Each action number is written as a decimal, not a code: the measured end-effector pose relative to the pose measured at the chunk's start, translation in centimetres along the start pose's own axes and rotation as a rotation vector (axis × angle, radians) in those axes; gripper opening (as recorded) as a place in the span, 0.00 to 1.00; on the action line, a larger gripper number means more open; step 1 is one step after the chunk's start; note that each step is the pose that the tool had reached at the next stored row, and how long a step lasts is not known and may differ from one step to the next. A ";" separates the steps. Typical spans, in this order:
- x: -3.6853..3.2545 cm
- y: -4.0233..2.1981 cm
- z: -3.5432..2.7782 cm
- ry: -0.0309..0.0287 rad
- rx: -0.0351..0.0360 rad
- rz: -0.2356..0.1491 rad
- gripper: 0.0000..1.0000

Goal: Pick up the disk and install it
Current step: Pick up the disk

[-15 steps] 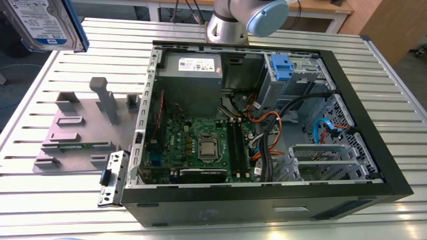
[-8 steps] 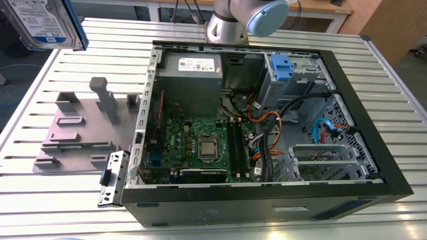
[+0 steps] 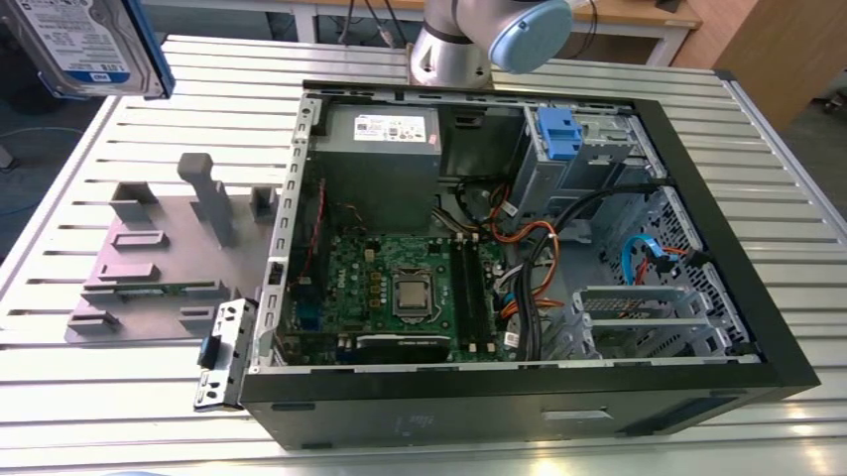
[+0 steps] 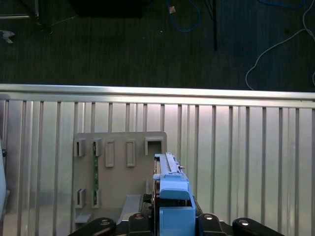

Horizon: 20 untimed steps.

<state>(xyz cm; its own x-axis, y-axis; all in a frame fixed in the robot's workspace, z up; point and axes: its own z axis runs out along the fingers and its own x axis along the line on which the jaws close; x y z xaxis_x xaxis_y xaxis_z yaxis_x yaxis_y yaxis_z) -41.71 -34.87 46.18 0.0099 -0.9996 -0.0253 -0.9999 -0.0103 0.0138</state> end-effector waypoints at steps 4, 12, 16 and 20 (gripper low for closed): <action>0.00 0.00 -0.09 0.0000 0.0000 0.000 0.36; -0.01 0.00 -0.26 0.0000 0.0000 0.000 0.36; -0.01 0.00 -0.35 0.0000 -0.0001 0.000 0.36; -0.01 0.01 -0.44 0.0000 -0.0001 0.000 0.36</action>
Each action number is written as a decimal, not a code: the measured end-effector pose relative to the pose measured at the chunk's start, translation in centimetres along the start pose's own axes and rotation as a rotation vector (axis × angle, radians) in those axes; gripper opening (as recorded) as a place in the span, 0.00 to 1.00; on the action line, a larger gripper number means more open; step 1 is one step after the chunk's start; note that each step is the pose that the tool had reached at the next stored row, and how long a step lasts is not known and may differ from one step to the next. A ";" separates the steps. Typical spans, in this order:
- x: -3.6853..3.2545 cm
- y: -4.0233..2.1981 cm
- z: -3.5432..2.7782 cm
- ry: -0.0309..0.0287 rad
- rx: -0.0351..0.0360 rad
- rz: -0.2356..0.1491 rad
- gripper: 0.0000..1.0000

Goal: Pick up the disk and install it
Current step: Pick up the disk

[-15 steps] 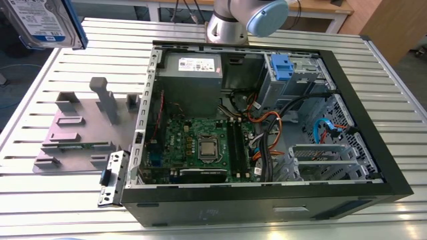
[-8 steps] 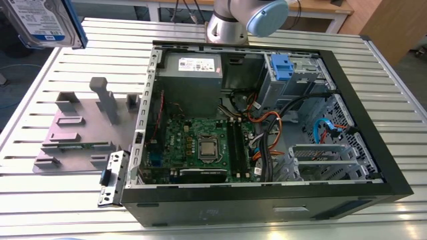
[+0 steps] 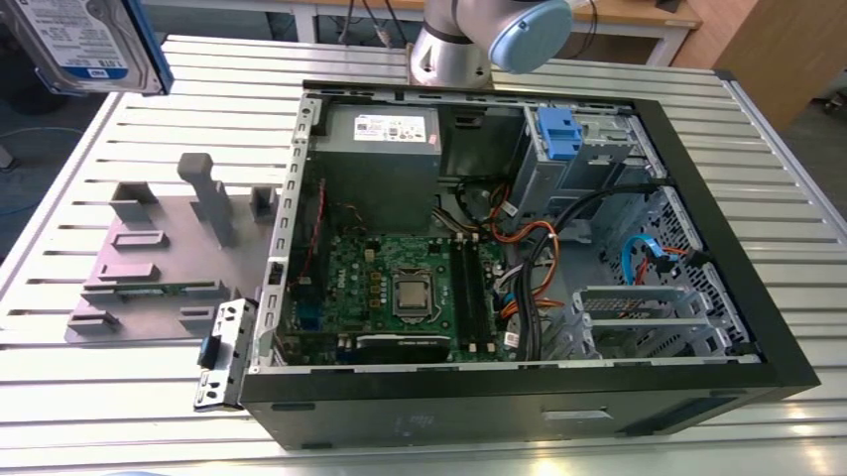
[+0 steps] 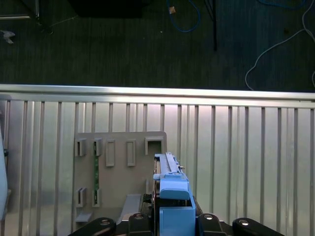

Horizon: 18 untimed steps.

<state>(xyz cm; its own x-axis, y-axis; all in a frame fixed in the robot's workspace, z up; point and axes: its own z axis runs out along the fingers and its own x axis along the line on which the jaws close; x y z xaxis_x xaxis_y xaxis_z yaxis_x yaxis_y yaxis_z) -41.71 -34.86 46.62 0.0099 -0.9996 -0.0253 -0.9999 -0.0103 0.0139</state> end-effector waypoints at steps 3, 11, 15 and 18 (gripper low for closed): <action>0.00 0.00 -0.07 0.0000 0.0000 0.000 0.36; -0.01 0.00 -0.26 0.0000 0.0001 0.000 0.36; -0.01 0.01 -0.36 0.0000 0.0000 0.000 0.36; -0.01 0.00 -0.43 0.0000 0.0000 0.000 0.36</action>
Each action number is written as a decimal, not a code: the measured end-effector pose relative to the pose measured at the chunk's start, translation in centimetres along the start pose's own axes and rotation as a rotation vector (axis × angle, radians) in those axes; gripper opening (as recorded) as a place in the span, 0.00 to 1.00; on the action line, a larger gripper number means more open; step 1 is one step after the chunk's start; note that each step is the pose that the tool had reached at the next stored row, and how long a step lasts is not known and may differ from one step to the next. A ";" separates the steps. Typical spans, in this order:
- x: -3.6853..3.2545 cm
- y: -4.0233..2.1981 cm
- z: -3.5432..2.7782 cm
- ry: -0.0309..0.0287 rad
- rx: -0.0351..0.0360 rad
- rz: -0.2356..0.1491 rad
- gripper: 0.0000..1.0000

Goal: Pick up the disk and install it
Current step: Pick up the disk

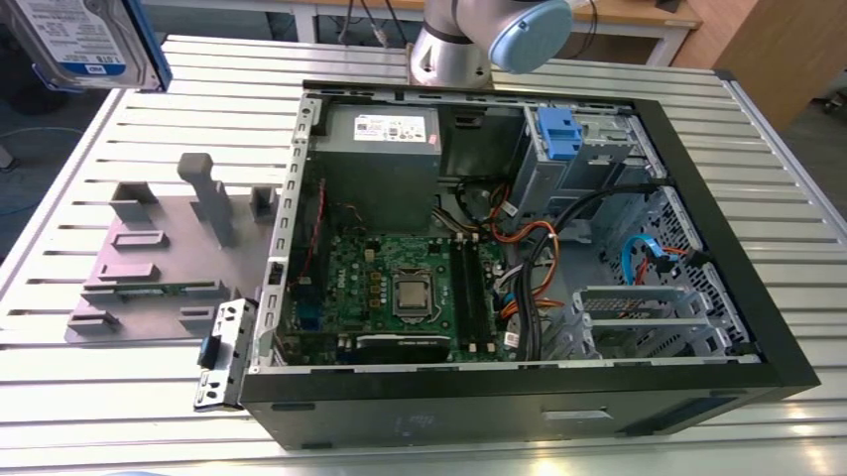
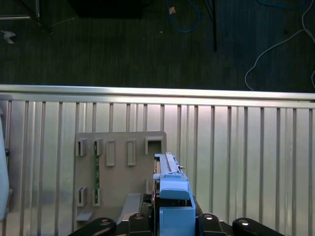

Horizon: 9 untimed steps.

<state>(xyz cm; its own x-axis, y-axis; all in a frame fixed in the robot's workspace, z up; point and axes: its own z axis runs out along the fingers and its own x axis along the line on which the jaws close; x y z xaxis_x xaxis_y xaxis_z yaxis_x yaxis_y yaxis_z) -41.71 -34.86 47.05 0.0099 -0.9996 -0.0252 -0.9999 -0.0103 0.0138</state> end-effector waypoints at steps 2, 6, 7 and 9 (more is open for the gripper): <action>0.00 0.00 -0.04 -0.0001 0.0001 0.000 0.36; 0.00 0.00 -0.13 -0.0001 0.0001 0.000 0.36; -0.01 0.00 -0.15 0.0000 0.0000 0.000 0.36; -0.01 0.00 -0.19 0.0000 0.0000 0.000 0.36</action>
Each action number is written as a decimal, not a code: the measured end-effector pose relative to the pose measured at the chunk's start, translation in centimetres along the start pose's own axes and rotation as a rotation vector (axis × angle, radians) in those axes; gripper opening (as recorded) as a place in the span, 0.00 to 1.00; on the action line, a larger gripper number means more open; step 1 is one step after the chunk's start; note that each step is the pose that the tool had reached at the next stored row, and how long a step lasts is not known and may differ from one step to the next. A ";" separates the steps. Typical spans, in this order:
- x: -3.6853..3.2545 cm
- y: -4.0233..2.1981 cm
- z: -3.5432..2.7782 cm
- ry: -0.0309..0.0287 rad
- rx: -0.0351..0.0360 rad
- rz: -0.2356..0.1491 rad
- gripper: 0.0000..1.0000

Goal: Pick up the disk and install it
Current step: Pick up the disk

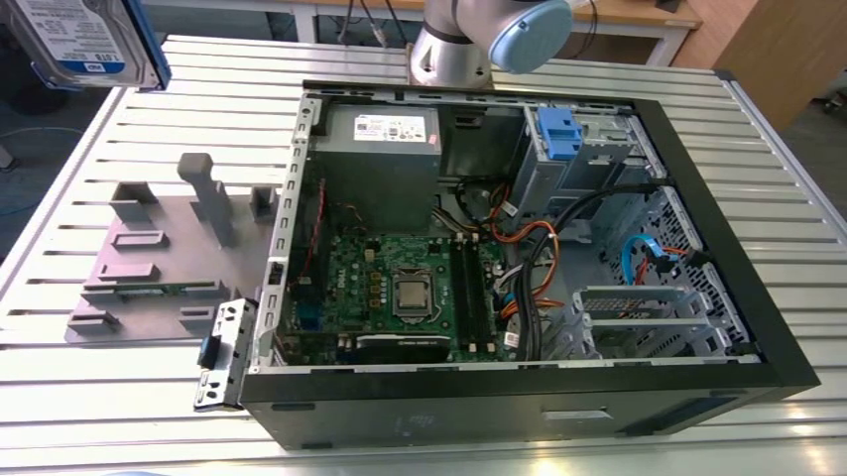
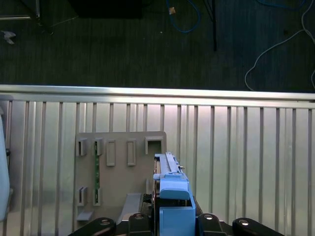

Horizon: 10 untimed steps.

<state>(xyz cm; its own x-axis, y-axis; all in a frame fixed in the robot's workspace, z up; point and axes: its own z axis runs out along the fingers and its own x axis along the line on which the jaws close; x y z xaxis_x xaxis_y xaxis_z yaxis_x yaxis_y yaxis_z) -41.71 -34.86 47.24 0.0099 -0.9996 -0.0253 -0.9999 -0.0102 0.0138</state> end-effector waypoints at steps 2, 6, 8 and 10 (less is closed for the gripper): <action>0.00 0.00 -0.04 0.0000 0.0000 0.000 0.36; 0.00 0.00 -0.12 0.0000 0.0000 0.000 0.36; 0.00 0.00 -0.16 0.0000 0.0001 0.000 0.36; -0.01 0.00 -0.21 0.0000 0.0000 0.000 0.36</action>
<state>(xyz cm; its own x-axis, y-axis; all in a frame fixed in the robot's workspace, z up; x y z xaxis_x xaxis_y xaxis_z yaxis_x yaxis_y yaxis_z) -41.71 -34.86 47.45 0.0099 -0.9996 -0.0253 -0.9999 -0.0103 0.0138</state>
